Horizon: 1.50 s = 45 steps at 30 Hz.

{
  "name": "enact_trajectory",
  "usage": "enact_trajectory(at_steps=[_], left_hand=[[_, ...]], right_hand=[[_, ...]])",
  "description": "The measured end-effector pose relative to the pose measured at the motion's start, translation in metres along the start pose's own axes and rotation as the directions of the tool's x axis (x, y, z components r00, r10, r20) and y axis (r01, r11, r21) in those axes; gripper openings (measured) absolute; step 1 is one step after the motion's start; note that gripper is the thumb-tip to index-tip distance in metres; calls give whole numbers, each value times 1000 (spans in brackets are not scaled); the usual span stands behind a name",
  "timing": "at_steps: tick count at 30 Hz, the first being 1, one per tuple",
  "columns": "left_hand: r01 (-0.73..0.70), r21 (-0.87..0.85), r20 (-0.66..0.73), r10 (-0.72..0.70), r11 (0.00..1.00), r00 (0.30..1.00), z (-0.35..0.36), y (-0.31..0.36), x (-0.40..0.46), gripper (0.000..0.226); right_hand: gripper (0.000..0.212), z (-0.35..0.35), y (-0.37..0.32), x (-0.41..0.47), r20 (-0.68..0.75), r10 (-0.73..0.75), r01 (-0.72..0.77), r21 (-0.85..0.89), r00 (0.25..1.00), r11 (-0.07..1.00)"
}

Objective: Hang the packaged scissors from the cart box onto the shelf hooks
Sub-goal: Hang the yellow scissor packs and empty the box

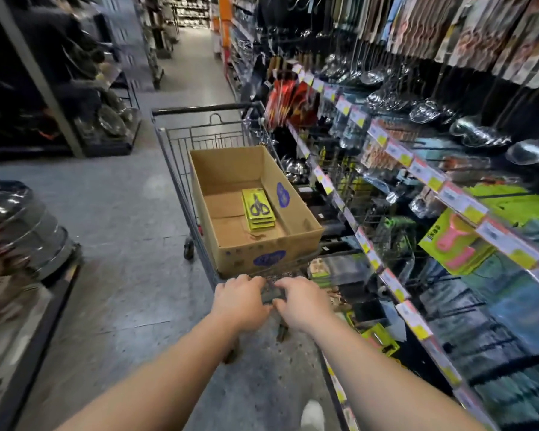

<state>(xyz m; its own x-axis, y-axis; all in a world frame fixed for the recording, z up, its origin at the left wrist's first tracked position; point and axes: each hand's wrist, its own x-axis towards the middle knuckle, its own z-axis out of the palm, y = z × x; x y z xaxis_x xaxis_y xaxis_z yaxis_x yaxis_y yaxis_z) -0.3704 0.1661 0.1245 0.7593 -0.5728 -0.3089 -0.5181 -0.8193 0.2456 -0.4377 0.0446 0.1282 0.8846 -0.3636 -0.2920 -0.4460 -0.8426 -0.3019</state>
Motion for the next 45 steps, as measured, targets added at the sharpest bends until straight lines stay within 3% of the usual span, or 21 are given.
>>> enact_trajectory(at_steps=[10,16,25,32,45], left_hand=[[155,-15,-5,-155,988,988,-26,23,113,50],[222,-80,-27,-225,972,974,-45,50,186,60],[294,-147,-27,-301,944,953,-63,32,250,55],[329,-158,35,-327,931,944,-68,-7,315,52],[294,-162,171,-267,942,949,-73,-81,441,56]], right_hand=[[43,-53,32,122,79,-119,122,-32,990,992],[43,-91,60,196,119,-164,175,-86,979,981],[45,-97,60,281,176,-202,214,-53,964,975],[44,-85,44,355,223,-151,157,-7,963,988],[52,-47,20,475,291,67,-89,62,954,994]])
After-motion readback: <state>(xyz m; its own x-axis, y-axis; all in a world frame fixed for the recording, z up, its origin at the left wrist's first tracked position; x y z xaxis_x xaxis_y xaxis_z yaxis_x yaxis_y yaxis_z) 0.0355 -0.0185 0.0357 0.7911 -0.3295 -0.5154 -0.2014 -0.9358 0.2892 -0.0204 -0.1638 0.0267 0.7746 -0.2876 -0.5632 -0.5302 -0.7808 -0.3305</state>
